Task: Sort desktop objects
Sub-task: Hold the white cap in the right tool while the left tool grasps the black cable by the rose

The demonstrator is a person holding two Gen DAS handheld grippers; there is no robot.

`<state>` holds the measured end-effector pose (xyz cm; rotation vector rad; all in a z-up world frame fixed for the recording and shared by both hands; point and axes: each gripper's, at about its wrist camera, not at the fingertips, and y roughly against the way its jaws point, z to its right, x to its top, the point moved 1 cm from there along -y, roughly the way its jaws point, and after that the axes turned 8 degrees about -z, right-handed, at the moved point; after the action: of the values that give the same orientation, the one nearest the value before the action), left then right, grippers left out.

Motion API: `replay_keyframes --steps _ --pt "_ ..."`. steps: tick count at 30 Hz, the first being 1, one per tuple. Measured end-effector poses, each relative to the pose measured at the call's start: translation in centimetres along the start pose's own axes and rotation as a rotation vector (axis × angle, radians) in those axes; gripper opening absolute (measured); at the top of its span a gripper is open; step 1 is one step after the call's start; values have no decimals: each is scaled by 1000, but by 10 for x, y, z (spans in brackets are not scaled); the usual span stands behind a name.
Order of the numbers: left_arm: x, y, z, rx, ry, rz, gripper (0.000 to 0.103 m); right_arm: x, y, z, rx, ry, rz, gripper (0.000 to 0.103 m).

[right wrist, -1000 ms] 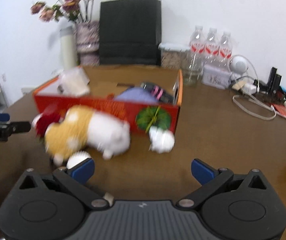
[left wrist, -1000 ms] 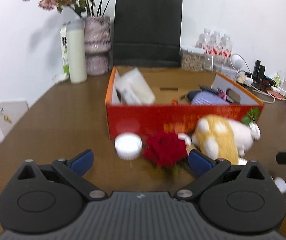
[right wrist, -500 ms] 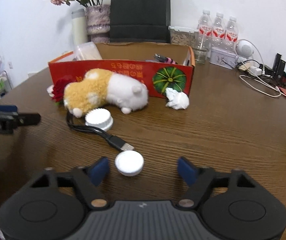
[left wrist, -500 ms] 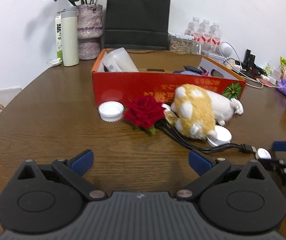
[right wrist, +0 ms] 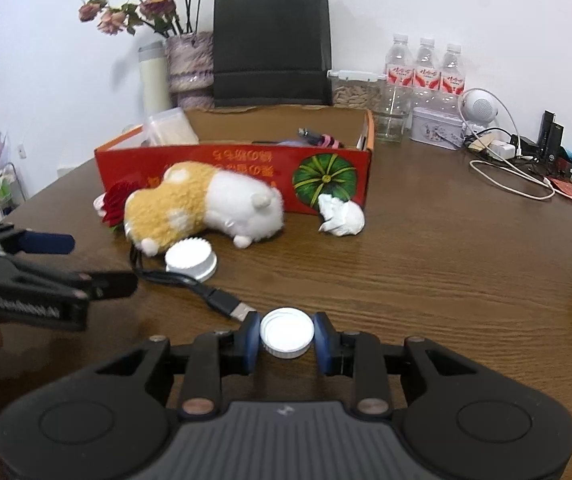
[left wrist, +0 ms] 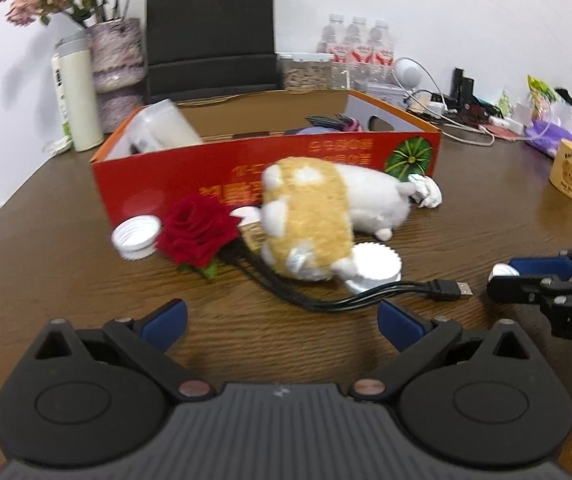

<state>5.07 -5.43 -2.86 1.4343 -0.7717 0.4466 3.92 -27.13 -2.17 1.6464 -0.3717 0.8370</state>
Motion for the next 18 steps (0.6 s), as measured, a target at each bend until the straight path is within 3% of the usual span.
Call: replay_keyframes --steps 7,9,11,12,14,16,18 --pt "7 -18 20 4 -87 -16 102 7 -2 7 25 -7 20 27" --pt "8 -19 20 -44 -92 -14 90 8 -3 7 33 -5 23 27" --pt "8 -18 19 -101 -96 -13 70 9 -3 8 40 -5 25 27" --pt "8 -17 20 -110 -109 -10 65 9 -3 8 42 -6 26 27" --pt "7 -14 22 -126 -141 0 39 9 -3 9 46 -10 25 27" --pt "7 -13 23 -151 -157 -4 21 10 -2 10 60 -18 25 27" --pt "6 -13 26 -147 -180 -2 14 9 -2 9 63 -20 27 27"
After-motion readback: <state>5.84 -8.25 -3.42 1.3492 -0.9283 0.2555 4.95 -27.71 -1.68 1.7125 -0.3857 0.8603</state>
